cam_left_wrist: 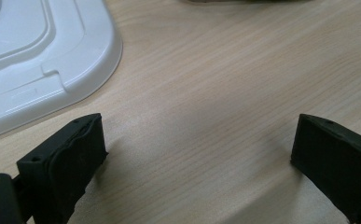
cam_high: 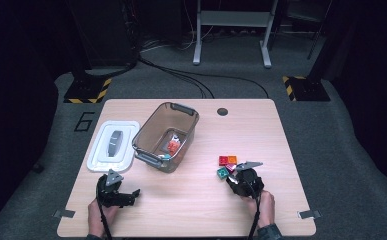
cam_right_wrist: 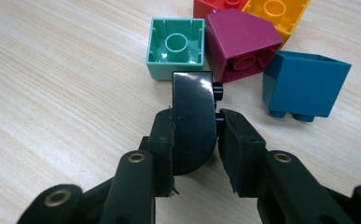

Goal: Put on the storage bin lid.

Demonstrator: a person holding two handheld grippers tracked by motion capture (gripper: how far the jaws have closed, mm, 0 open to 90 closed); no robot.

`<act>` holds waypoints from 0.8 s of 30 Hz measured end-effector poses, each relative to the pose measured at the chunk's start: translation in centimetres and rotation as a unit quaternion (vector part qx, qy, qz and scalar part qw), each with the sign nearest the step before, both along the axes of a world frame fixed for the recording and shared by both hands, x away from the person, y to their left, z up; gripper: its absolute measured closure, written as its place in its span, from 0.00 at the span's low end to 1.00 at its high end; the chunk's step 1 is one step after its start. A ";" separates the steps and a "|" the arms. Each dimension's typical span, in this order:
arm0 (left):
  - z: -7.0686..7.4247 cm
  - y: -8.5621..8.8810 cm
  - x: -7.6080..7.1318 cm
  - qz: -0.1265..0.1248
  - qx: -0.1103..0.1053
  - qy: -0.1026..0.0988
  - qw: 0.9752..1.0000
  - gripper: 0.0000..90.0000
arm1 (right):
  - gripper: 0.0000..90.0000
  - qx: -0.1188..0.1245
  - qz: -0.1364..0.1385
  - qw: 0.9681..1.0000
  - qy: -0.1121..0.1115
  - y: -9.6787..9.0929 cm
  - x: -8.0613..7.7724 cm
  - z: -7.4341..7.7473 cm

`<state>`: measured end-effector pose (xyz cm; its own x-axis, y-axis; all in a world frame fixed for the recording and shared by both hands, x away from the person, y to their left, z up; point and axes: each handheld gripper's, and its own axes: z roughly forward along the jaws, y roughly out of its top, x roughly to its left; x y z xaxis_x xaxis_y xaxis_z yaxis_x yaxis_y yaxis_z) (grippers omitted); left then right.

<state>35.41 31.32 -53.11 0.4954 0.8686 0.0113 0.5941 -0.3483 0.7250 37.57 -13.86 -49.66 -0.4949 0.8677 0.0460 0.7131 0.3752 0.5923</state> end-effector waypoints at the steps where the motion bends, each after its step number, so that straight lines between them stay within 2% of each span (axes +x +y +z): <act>1: 0.0 0.0 0.0 -0.002 0.001 0.003 1.000 0.03 | 0.74 0.002 0.000 1.000 -0.004 -0.1 0.0 0.1; 3: 0.1 0.0 0.0 -0.002 0.002 0.004 1.000 0.03 | 0.75 0.011 -0.002 1.000 -0.009 -0.3 0.0 0.4; 7: 0.1 0.0 0.0 -0.002 0.002 0.005 1.000 0.03 | 0.75 0.046 0.002 0.999 -0.017 -0.8 -0.2 1.1; 10: 0.1 0.0 0.0 -0.001 0.001 0.004 1.000 0.03 | 0.75 0.050 0.011 0.998 -0.026 -1.3 0.0 1.6; 11: 0.1 0.0 0.0 -0.003 0.002 0.005 1.000 0.03 | 0.75 0.058 0.001 0.998 -0.026 -1.2 0.1 1.7; 12: 0.1 0.0 0.0 -0.003 0.002 0.005 1.000 0.03 | 0.75 0.055 0.011 0.998 -0.027 -1.3 0.2 1.8; 17: 0.1 0.1 0.0 -0.004 0.003 0.008 1.000 0.03 | 0.74 0.064 0.017 0.997 -0.032 -1.0 0.7 2.4; 20: 0.1 0.1 0.0 -0.006 0.005 0.009 1.000 0.03 | 0.74 0.058 0.029 0.997 -0.043 -0.8 1.2 2.8; 21: 0.0 0.0 0.0 0.000 0.000 0.000 1.000 0.03 | 0.74 0.061 0.027 0.997 -0.040 -0.6 1.2 3.1; 24: 0.0 0.0 0.0 -0.001 0.002 0.001 1.000 0.03 | 0.75 0.059 0.035 0.996 -0.049 -0.1 1.7 3.6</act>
<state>35.44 31.35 -53.11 0.4972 0.8675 0.0140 0.5946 -0.3524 0.7227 39.27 -13.93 -46.03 -0.5617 0.8220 0.0942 0.6237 0.3459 0.7010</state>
